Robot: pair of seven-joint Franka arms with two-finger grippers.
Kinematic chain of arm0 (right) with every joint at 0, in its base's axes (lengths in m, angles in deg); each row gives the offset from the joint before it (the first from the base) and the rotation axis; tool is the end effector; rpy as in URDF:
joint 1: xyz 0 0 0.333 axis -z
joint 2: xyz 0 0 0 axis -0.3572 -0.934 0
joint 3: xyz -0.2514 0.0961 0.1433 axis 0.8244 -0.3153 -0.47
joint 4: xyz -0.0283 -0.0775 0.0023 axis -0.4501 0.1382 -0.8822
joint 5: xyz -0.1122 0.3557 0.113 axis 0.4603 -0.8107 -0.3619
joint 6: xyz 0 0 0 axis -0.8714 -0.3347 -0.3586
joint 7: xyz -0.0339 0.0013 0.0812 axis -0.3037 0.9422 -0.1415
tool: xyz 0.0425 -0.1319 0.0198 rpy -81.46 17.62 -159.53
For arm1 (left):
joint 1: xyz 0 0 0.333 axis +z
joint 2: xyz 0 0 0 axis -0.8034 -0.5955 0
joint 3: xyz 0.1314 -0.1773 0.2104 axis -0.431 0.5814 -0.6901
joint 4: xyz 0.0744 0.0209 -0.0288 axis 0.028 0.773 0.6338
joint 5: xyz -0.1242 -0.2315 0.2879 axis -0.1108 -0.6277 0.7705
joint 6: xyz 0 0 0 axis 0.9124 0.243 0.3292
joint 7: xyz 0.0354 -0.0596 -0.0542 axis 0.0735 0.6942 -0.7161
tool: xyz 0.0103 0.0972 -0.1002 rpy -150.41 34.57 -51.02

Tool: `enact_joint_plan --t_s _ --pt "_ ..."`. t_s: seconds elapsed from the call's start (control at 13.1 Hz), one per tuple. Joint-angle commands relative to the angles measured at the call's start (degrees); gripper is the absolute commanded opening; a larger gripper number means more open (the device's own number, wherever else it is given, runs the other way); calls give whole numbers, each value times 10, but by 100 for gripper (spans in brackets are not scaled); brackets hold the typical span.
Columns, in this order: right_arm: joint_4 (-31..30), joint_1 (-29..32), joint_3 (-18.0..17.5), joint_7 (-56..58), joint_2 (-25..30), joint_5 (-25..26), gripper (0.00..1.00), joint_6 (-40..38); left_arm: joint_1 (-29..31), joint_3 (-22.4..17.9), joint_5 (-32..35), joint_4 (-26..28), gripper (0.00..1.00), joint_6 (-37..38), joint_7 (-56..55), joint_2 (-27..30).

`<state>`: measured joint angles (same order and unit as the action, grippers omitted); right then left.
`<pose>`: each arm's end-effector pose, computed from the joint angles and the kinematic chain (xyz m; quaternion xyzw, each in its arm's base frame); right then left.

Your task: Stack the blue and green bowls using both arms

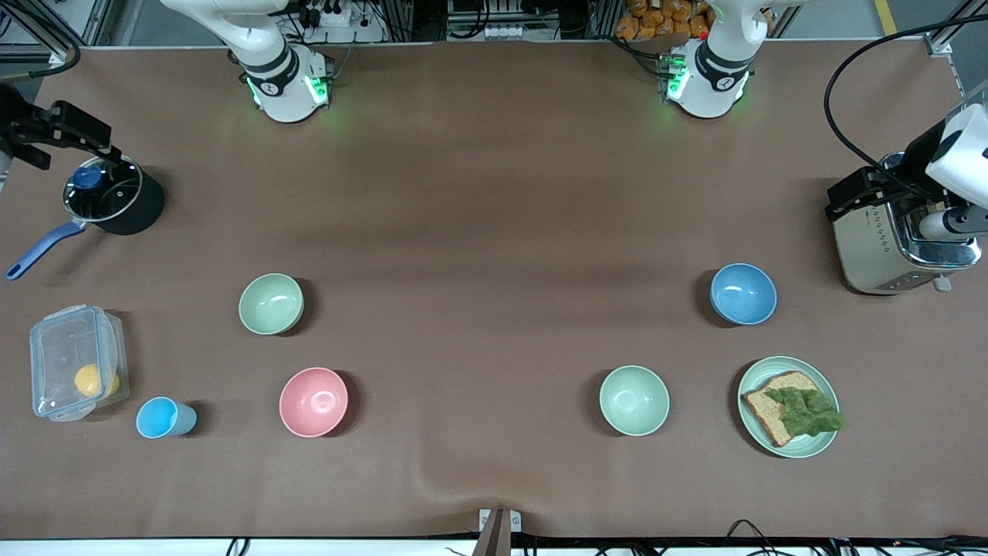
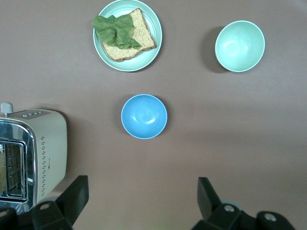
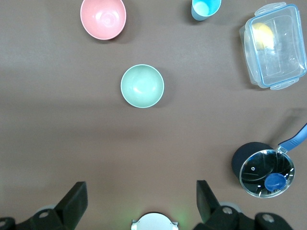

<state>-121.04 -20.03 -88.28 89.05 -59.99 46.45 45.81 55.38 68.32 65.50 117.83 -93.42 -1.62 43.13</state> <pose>0.5139 -0.0015 0.6234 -0.9986 -0.0178 0.0462 0.0191 0.5622 -0.0487 0.5795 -0.9994 -0.0337 0.0093 0.0017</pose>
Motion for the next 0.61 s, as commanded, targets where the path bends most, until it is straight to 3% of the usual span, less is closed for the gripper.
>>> enact_joint_plan --t_s 0.0,0.31,0.54 --pt "-8 -9 8 -8 8 11 100 2 -2 1 13 -15 100 13 12 -6" --pt "-8 -9 10 -7 8 11 100 1 5 -1 21 -14 100 12 13 -27" --pt "-21 -17 14 -6 7 7 100 12 4 -2 20 3 100 -15 1 -82"
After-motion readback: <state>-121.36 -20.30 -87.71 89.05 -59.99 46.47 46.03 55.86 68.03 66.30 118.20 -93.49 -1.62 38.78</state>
